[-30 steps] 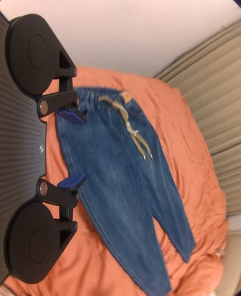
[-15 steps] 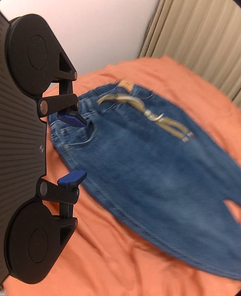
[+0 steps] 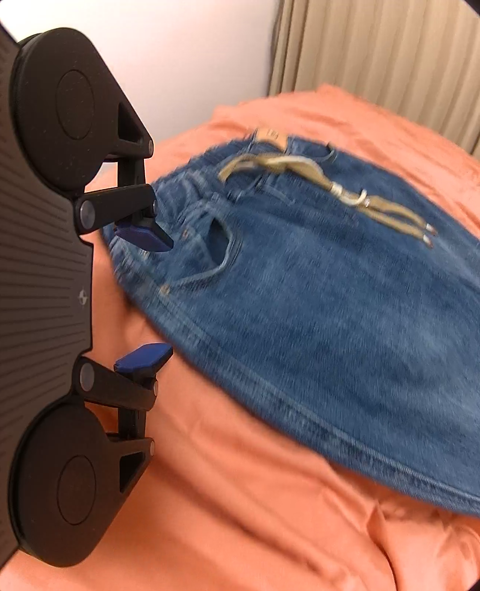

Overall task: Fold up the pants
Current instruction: 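Move left tool to the jeans waistband while right tool reaches the leg hems, then close left tool on the waistband while right tool closes on the hems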

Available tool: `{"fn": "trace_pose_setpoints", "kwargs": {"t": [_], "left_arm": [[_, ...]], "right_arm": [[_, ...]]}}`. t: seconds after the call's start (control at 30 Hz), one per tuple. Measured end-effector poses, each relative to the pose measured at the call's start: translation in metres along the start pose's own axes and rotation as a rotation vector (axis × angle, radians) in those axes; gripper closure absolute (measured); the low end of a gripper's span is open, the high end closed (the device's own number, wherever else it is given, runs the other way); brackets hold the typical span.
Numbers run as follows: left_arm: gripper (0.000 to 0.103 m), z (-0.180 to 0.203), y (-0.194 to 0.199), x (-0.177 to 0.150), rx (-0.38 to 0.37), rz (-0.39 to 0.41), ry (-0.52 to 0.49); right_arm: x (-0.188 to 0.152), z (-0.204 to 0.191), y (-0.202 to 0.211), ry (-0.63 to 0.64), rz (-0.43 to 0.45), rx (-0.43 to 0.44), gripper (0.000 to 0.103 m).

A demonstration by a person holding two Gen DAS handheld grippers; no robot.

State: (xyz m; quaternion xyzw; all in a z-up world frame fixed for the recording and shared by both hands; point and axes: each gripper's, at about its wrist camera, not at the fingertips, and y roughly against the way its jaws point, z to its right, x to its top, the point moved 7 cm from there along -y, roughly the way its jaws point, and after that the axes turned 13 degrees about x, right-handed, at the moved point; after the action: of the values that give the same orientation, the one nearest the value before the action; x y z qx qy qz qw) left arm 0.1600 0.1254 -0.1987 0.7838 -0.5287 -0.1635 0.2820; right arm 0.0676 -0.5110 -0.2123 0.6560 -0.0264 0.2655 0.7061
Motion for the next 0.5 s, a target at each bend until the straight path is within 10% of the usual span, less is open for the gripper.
{"fn": "trace_pose_setpoints", "kwargs": {"t": [0.2,0.33,0.5], "left_arm": [[0.041,0.027,-0.013,0.008,0.081,0.023,-0.144],[0.084,0.015,-0.011,0.016,0.049,0.004,-0.019],[0.091,-0.013,0.004,0.019,0.108,0.048,0.140]], "right_arm": [[-0.003,0.003,-0.005,0.012,-0.018,-0.005,0.066],[-0.007,0.001,-0.006,0.053,-0.023,-0.021,0.066],[-0.010,0.007,0.000,0.013,0.018,0.021,0.080]]}}
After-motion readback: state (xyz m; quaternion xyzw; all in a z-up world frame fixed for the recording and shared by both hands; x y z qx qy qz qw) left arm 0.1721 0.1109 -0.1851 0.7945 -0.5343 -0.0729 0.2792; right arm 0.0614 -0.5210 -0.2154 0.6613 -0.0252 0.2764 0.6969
